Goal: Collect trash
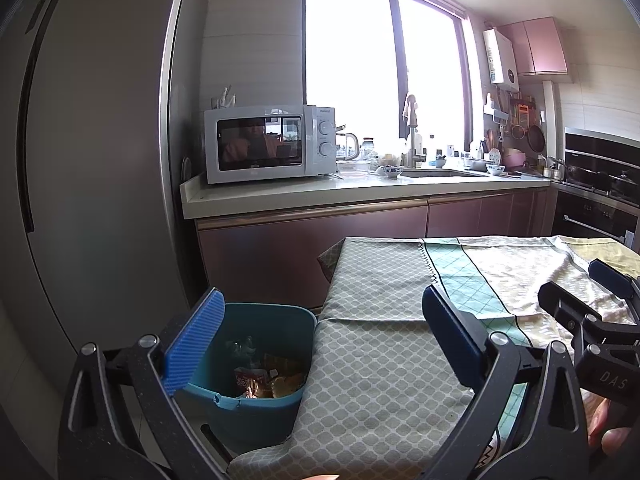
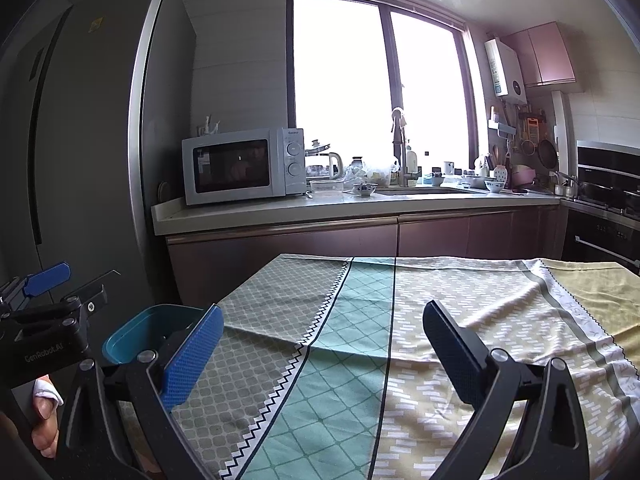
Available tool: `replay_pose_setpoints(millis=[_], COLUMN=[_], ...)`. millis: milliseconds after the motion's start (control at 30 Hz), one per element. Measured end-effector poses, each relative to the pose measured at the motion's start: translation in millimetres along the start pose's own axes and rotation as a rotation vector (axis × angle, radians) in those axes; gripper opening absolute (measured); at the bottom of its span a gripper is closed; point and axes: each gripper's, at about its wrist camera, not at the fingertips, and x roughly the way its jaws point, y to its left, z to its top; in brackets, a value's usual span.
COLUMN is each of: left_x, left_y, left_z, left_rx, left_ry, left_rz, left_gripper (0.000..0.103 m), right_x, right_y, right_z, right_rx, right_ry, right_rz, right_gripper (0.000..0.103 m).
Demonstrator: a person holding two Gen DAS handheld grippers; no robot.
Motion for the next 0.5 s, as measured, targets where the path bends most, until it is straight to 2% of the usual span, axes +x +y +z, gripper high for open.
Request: replay_pose_setpoints(millis=[500], left_x=[0.0], left_y=[-0.5], left_z=[-1.5], left_rx=[0.0], left_ry=[0.002], left_rz=[0.003], left_gripper=[0.098], right_x=[1.2], right_y=[-2.7], right_z=[-0.9], right_rx=[-0.004], right_ry=[0.008], right_rz=[-0.002], right_gripper=[0.097])
